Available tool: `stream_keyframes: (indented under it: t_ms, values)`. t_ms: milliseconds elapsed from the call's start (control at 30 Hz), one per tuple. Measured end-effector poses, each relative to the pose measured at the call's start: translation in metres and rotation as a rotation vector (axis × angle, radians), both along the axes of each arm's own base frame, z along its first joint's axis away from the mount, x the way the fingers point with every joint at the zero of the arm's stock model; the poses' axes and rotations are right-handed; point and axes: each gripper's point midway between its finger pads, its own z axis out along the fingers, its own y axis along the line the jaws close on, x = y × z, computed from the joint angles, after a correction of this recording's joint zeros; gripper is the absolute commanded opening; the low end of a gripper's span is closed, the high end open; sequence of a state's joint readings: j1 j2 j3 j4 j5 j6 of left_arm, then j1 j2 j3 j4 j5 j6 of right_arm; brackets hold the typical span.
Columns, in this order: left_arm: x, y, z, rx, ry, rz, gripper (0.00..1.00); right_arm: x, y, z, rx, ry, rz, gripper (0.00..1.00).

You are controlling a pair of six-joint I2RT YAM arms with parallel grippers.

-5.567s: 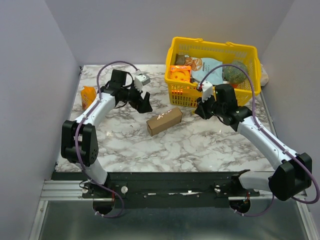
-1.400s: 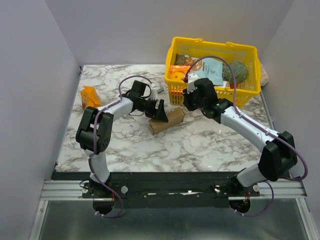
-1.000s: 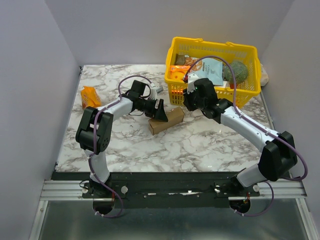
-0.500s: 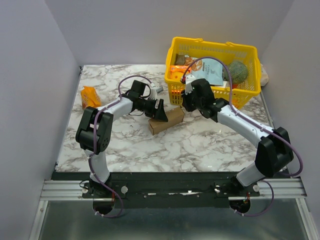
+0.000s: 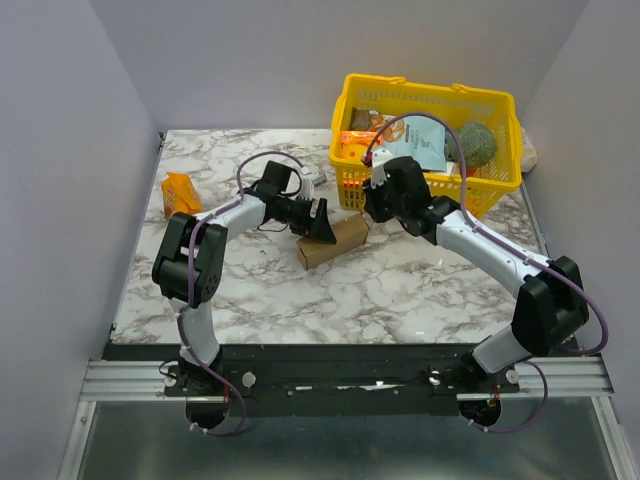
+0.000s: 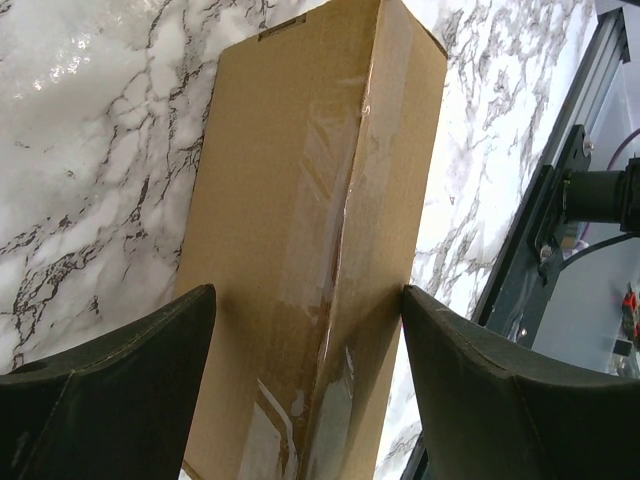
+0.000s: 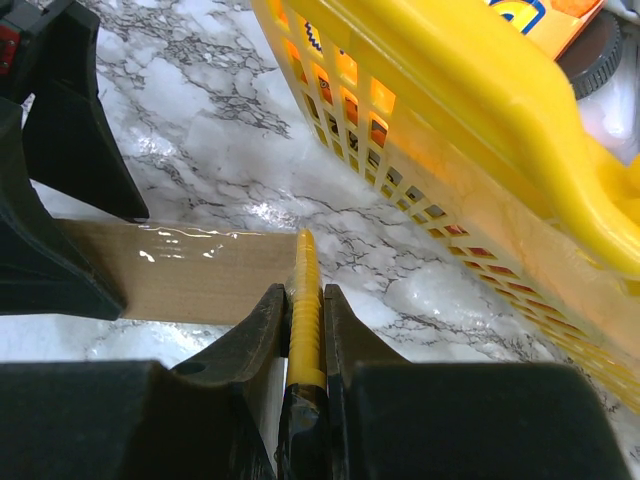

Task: Unpack the express box

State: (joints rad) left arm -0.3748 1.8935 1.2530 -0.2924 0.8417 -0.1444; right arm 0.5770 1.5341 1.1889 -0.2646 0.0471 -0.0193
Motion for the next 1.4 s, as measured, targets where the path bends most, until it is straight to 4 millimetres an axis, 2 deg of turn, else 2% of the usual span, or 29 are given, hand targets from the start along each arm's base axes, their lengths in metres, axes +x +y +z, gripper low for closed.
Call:
stream_keyframes:
  t_ms: [733, 1400]
  values:
    - [-0.001, -0.001, -0.001, -0.008, 0.010, -0.006, 0.82, -0.001, -0.001, 0.006, 0.002, -0.013, 0.004, 0.00]
    - [0.005, -0.005, -0.002, -0.037, 0.041, 0.008, 0.79, -0.021, -0.012, -0.006, -0.037, 0.054, 0.010, 0.00]
